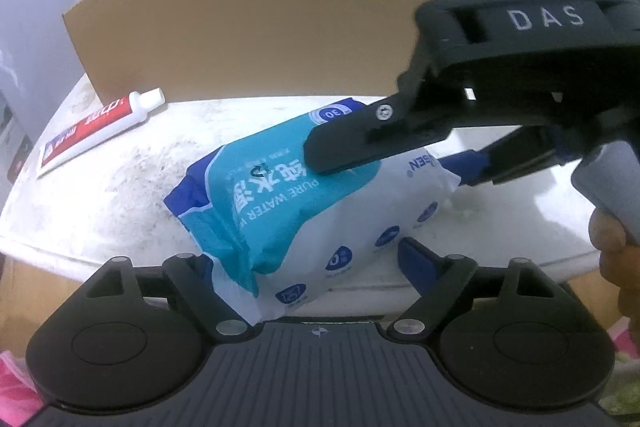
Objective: Organize objects
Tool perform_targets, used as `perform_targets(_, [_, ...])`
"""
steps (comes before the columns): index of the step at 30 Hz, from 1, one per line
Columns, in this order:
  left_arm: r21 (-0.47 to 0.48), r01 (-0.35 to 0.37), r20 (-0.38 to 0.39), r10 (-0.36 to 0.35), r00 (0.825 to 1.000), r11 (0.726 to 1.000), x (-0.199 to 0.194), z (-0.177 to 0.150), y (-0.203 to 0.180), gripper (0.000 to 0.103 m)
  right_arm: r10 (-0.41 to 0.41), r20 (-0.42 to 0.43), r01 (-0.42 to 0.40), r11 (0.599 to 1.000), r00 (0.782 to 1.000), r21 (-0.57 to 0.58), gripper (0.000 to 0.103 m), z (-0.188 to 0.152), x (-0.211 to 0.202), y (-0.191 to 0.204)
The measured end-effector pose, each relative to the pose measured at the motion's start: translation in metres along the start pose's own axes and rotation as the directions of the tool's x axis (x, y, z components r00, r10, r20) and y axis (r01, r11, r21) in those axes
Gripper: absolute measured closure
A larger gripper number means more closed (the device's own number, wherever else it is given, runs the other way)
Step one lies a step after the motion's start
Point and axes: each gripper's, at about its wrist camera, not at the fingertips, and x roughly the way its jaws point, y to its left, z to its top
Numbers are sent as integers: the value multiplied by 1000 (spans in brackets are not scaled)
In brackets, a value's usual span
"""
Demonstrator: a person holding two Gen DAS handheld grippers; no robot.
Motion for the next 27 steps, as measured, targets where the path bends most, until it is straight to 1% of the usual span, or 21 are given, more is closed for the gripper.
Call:
perform_targets(1, [7, 1, 3, -1, 1000, 1000, 0, -1, 0, 19, 11, -1, -11, 1000, 1000, 12, 26, -1, 0, -1])
perform_targets(2, [22, -2, 7, 2, 1000, 1000, -1, -1, -1, 21, 21, -1, -21, 1000, 1000, 21, 25, -2, 1, -1])
perform_targets(4, [34, -12, 5, 12, 1000, 999, -3, -2, -5, 23, 13, 5, -13, 1000, 1000, 18, 26, -2, 1, 0])
perform_targets(8, [12, 2, -6, -2, 1000, 1000, -7, -5, -5, 25, -2, -5, 2, 1000, 1000, 2, 26, -3, -1, 4])
perform_targets(11, [22, -4, -8, 4, 1000, 1000, -7, -5, -7, 24, 6, -12, -6, 1000, 1000, 12, 26, -2, -3, 1])
perform_targets(12, [21, -3, -10, 3, 1000, 1000, -6, -4, -7, 22, 9, -13, -9, 1000, 1000, 21, 26, -2, -3, -1])
perform_targets(16, [11, 10, -15, -10, 1000, 1000, -3, -2, -5, 19, 8, -11, -8, 1000, 1000, 16, 25, -2, -1, 0])
perform_targets(20, [2, 12, -14, -12, 1000, 1000, 1, -1, -4, 18, 2, -3, -2, 1000, 1000, 0, 23, -4, 1, 3])
perform_targets(27, [-24, 15, -17, -15, 1000, 1000, 1, 2, -3, 19, -31, 23, 32, 999, 999, -25, 23, -7, 0, 12])
